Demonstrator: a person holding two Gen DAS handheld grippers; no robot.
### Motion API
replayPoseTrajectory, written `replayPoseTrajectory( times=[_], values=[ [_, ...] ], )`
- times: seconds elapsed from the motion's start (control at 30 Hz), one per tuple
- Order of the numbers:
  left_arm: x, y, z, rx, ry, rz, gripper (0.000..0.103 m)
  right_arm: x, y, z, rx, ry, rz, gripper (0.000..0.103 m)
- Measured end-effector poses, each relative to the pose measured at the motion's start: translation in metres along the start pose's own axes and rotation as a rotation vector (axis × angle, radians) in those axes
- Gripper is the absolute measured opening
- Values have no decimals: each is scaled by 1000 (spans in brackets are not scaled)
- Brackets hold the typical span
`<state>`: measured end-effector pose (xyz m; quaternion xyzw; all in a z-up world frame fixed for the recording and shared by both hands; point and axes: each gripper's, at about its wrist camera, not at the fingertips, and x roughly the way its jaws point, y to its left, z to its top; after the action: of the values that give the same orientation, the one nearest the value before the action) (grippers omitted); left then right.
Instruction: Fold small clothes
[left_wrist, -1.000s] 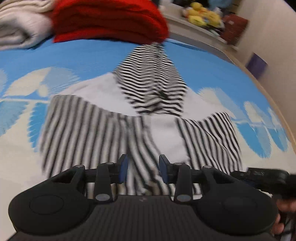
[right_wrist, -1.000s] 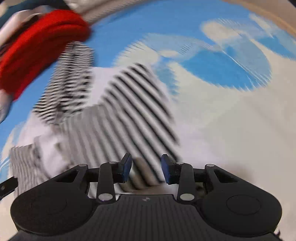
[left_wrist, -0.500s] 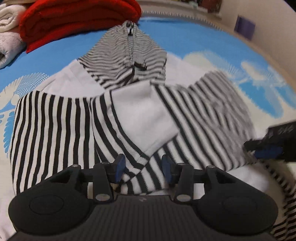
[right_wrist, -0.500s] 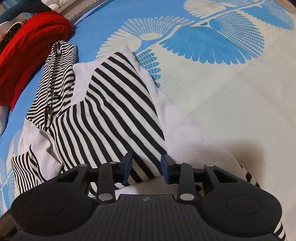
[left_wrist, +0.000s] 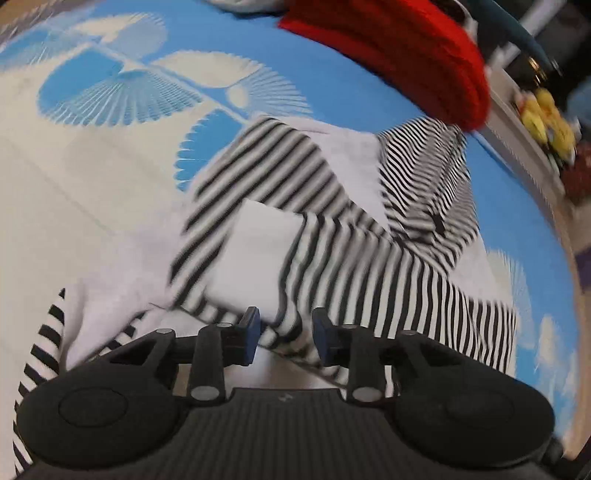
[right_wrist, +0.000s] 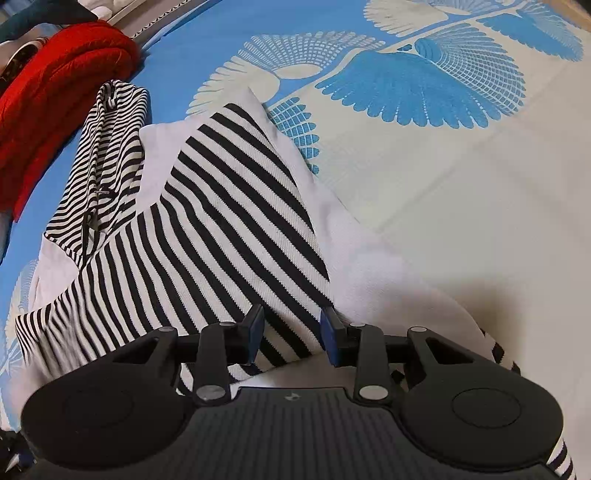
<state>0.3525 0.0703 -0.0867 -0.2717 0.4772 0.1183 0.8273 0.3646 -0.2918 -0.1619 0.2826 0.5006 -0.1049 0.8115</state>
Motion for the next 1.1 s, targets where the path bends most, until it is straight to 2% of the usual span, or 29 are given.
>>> replayPoseTrajectory(
  times=[0.13, 0.2, 0.3, 0.33, 0.37, 0.4, 0.43, 0.47, 0.5, 0.53, 0.67, 0.8, 0.87, 0.93, 1.0, 1.1],
  values=[
    [14, 21, 34, -62, 12, -57, 60, 0, 1, 1, 1, -4, -5, 35],
    [23, 29, 44, -73, 41, -53, 61, 0, 1, 1, 2, -6, -8, 35],
    [39, 33, 45, -38, 103, 3, 59, 0, 3, 1, -1, -9, -15, 35],
    [41, 35, 41, -27, 132, 18, 55, 1, 3, 1, -1, -10, -18, 35],
    [42, 34, 39, -23, 137, 13, 40, 1, 4, 1, -3, -11, -21, 35],
    [41, 32, 39, -7, 136, 2, 31, 1, 4, 1, -5, -13, -23, 35],
    [38, 27, 40, 26, 121, 9, 14, 1, 5, 1, -4, -16, -28, 32],
    [34, 23, 42, 65, 92, 19, 10, 0, 4, 1, 0, -19, -32, 31],
    [28, 17, 43, 110, 55, 24, 9, 0, 3, 2, 4, -24, -40, 21],
    [20, 11, 42, 157, 20, 22, 9, -1, 2, 3, 7, -31, -51, 1],
    [5, 0, 43, 216, -47, 5, 9, -3, -8, 8, 26, -72, -91, 0],
    [24, 11, 48, 182, 58, 61, 12, -2, -17, 12, 62, -70, -92, 0],
    [21, 20, 50, 141, 48, 89, 14, -6, -21, 14, 68, -103, -148, 0],
    [14, 19, 54, 141, 29, 60, 25, -9, -32, 22, 107, -118, -163, 0],
    [8, 14, 55, 156, 10, 27, 35, -17, -40, 28, 137, -124, -129, 0],
    [9, 6, 53, 186, 15, 13, 35, -22, -31, 34, 37, -99, -6, 8]
  ],
)
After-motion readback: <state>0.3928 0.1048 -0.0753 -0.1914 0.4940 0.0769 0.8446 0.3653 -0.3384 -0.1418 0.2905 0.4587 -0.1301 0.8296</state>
